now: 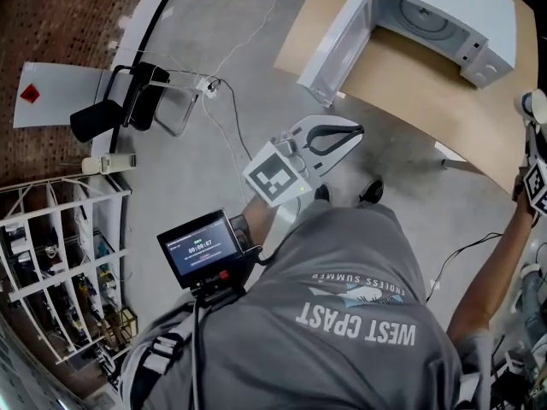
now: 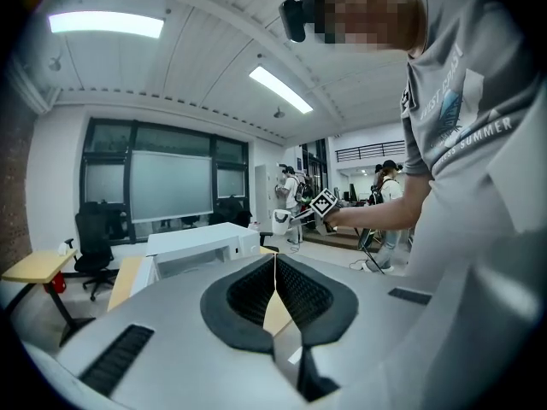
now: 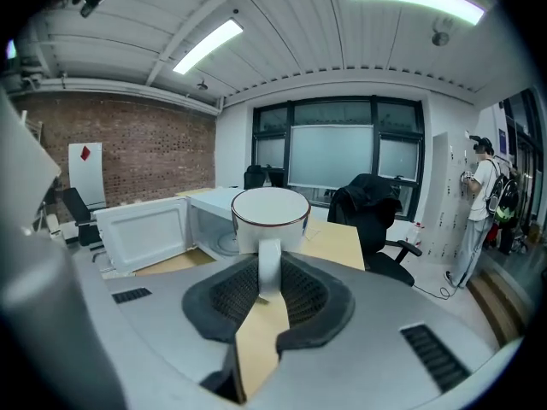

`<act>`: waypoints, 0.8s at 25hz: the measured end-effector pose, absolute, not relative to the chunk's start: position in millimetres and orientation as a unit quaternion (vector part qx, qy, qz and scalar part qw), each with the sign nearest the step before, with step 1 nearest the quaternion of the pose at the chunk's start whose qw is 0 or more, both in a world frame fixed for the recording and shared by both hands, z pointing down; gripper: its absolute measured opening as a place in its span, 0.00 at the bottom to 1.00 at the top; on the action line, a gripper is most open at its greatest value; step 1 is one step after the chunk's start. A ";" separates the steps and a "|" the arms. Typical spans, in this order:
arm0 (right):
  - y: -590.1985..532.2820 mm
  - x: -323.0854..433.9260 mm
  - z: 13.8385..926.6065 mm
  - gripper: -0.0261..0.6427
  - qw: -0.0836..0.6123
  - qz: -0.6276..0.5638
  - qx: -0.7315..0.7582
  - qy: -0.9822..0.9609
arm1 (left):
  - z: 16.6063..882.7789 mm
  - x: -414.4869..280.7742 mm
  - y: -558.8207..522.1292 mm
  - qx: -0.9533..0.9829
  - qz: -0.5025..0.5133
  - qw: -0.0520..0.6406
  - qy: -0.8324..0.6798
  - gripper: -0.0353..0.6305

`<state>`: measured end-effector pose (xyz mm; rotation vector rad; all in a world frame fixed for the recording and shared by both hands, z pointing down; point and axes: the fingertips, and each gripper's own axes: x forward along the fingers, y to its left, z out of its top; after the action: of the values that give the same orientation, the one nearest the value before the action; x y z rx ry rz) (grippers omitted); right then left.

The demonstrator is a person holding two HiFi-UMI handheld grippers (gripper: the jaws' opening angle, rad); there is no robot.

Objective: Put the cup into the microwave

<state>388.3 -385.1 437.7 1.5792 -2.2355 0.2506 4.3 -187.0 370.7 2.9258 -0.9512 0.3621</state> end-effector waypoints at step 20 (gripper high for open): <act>-180.4 215.3 307.5 0.14 0.118 0.047 0.518 -0.846 | 342.8 -73.4 -160.0 0.964 0.062 -0.043 -0.254 0.09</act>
<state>215.3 -180.4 307.5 1.5159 -2.4752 0.1376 -73.4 -160.0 342.8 3.1153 -0.8197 0.1995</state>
